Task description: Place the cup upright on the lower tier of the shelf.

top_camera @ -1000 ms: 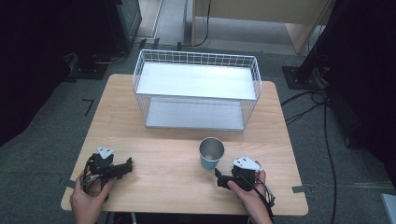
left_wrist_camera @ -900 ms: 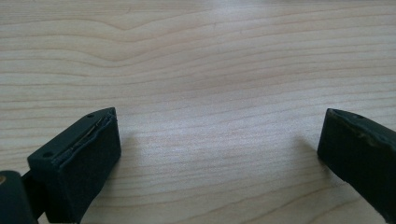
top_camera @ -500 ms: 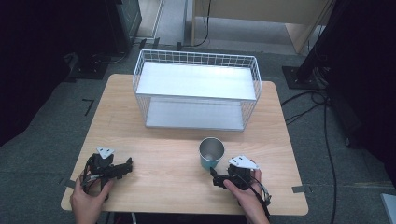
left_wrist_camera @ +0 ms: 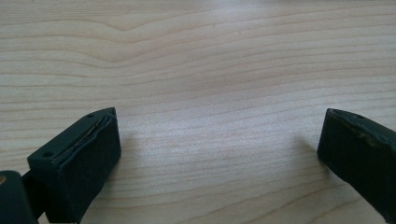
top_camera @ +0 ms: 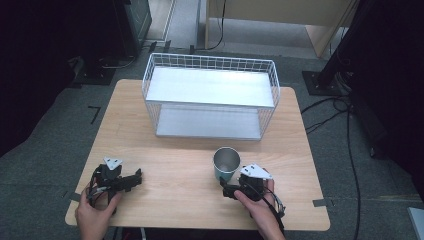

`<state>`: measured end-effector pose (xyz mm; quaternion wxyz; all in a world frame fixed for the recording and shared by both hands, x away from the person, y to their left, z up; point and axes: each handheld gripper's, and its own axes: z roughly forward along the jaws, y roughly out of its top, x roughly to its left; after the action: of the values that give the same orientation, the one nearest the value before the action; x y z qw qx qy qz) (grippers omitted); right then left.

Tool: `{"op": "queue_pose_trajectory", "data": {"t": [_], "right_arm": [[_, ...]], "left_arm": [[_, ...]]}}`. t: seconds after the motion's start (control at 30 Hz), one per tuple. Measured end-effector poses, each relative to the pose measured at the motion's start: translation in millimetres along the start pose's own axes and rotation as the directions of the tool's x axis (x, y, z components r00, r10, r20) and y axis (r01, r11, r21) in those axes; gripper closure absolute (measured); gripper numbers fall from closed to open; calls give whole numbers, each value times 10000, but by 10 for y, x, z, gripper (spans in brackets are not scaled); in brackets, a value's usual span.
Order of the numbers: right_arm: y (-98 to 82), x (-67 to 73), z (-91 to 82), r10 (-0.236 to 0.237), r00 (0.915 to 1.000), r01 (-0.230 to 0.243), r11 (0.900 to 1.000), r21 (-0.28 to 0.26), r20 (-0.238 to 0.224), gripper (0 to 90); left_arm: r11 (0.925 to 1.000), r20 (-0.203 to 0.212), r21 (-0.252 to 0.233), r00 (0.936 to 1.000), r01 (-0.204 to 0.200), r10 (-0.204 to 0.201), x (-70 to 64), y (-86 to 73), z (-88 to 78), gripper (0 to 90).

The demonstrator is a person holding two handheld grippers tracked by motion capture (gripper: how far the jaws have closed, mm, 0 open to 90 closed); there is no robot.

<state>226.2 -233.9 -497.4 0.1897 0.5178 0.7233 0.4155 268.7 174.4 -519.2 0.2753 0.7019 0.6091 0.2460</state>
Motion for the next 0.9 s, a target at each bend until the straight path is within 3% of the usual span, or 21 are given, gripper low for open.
{"op": "queue_pose_trajectory", "data": {"t": [0.57, 0.9], "right_arm": [[56, 74, 102, 287, 9996, -288, 9990, -339, -15, 87], [87, 142, 176, 532, 9986, -523, 9946, -900, 70, 121]], "left_arm": [[10000, 0, 0, 10000, 0, 0, 0, 0, 0, 0], [10000, 1, 10, 10000, -11, 11, 1, 0, -1, 0]]}}
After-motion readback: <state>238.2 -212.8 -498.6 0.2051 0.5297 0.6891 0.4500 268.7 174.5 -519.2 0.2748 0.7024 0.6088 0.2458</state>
